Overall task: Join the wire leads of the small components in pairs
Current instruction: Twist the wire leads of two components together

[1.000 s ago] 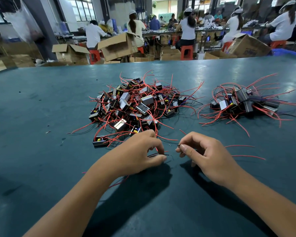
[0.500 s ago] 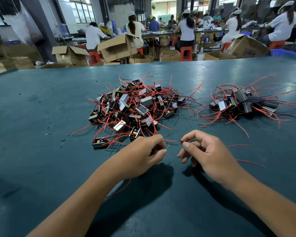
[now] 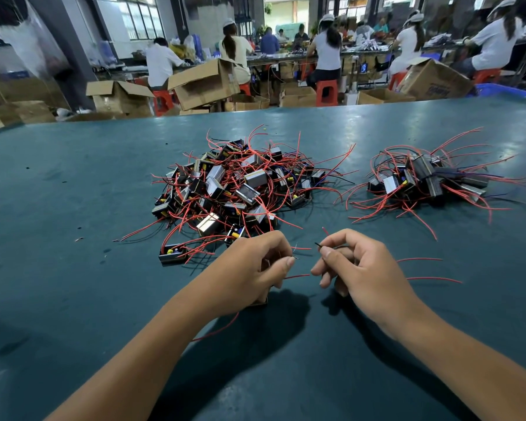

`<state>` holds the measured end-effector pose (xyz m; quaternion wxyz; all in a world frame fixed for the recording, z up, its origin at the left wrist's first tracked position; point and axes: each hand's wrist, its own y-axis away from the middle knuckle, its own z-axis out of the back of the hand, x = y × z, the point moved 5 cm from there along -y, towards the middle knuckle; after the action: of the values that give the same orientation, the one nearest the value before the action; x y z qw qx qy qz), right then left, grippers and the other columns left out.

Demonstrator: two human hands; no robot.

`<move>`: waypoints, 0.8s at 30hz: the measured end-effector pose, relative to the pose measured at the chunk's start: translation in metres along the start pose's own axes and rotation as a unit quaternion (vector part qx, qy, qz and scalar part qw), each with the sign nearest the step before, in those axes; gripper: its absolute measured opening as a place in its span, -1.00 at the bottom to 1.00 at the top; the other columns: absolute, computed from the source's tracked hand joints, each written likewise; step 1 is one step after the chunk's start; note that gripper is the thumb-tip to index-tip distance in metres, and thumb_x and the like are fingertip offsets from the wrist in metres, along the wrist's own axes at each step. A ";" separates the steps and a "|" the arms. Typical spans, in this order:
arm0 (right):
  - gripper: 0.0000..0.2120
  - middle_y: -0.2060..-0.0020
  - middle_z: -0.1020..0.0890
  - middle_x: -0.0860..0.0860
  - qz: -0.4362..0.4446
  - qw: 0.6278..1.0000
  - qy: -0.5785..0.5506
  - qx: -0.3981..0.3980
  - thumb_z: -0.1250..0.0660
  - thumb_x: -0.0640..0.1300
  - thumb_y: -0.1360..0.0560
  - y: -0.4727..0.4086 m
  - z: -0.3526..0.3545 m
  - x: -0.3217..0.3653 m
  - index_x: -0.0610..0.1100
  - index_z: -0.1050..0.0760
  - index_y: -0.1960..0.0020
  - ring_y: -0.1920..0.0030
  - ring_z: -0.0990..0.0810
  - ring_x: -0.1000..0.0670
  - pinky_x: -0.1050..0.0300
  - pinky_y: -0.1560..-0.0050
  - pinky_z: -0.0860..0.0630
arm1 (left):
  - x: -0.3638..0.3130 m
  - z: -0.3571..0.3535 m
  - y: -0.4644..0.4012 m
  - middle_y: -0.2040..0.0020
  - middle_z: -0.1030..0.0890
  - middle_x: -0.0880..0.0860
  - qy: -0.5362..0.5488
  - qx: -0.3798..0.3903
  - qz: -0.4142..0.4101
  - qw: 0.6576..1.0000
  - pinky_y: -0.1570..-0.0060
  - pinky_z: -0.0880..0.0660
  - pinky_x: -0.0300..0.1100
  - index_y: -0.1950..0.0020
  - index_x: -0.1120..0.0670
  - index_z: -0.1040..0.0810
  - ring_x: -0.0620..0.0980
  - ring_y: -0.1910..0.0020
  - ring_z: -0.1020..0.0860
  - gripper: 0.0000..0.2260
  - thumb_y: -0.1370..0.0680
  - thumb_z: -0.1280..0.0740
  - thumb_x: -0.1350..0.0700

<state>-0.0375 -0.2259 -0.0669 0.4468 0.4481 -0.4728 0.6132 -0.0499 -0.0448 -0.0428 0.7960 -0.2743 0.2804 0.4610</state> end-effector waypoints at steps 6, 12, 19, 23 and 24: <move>-0.94 0.32 -0.70 -0.08 0.011 1.000 0.013 0.020 -0.32 -0.26 -0.58 0.001 -0.004 0.001 -0.17 -0.54 0.07 0.44 -0.54 0.04 0.39 0.44 -0.36 | -0.001 -0.001 0.000 0.27 -0.64 -0.04 0.001 0.000 -0.005 1.000 0.44 -0.47 -0.26 0.07 -0.04 -0.49 -0.03 0.50 -0.57 -0.90 -0.65 -0.31 0.09; -0.94 0.31 -0.70 -0.06 0.024 0.999 0.003 0.032 -0.35 -0.27 -0.56 0.003 -0.006 0.004 -0.18 -0.58 0.08 0.42 -0.53 0.06 0.34 0.37 -0.41 | -0.001 -0.003 -0.001 0.28 -0.65 -0.07 0.007 -0.016 0.009 1.000 0.41 -0.52 -0.13 0.10 -0.03 -0.53 0.02 0.50 -0.57 -0.88 -0.63 -0.34 0.09; -0.92 0.35 -0.68 -0.04 0.028 0.999 -0.018 0.034 -0.35 -0.30 -0.55 0.005 -0.007 0.005 -0.18 -0.59 0.10 0.42 -0.51 0.09 0.38 0.39 -0.39 | -0.002 -0.006 -0.002 0.27 -0.67 -0.06 0.006 -0.019 0.012 1.000 0.35 -0.56 -0.10 0.08 0.01 -0.56 0.00 0.48 -0.58 -0.91 -0.62 -0.35 0.08; -0.89 0.38 -0.66 -0.01 0.039 0.999 -0.013 0.034 -0.37 -0.29 -0.54 0.005 -0.008 0.006 -0.14 -0.60 0.13 0.41 -0.52 0.16 0.37 0.36 -0.42 | -0.001 -0.006 -0.002 0.30 -0.66 -0.04 0.020 -0.027 0.017 0.999 0.36 -0.54 -0.19 0.08 0.04 -0.58 -0.06 0.47 -0.56 -0.91 -0.62 -0.36 0.09; -0.89 0.39 -0.65 0.01 0.042 0.999 -0.007 0.033 -0.38 -0.28 -0.53 0.005 -0.008 0.006 -0.12 -0.61 0.14 0.41 -0.52 0.17 0.35 0.34 -0.42 | -0.001 -0.006 -0.003 0.31 -0.66 -0.04 0.022 -0.027 0.017 0.999 0.36 -0.53 -0.22 0.09 0.03 -0.58 -0.10 0.46 -0.54 -0.90 -0.61 -0.36 0.08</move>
<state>-0.0451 -0.2179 -0.0632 0.4018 0.4469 -0.4738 0.6437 -0.0493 -0.0507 -0.0455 0.7741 -0.3006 0.2898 0.4759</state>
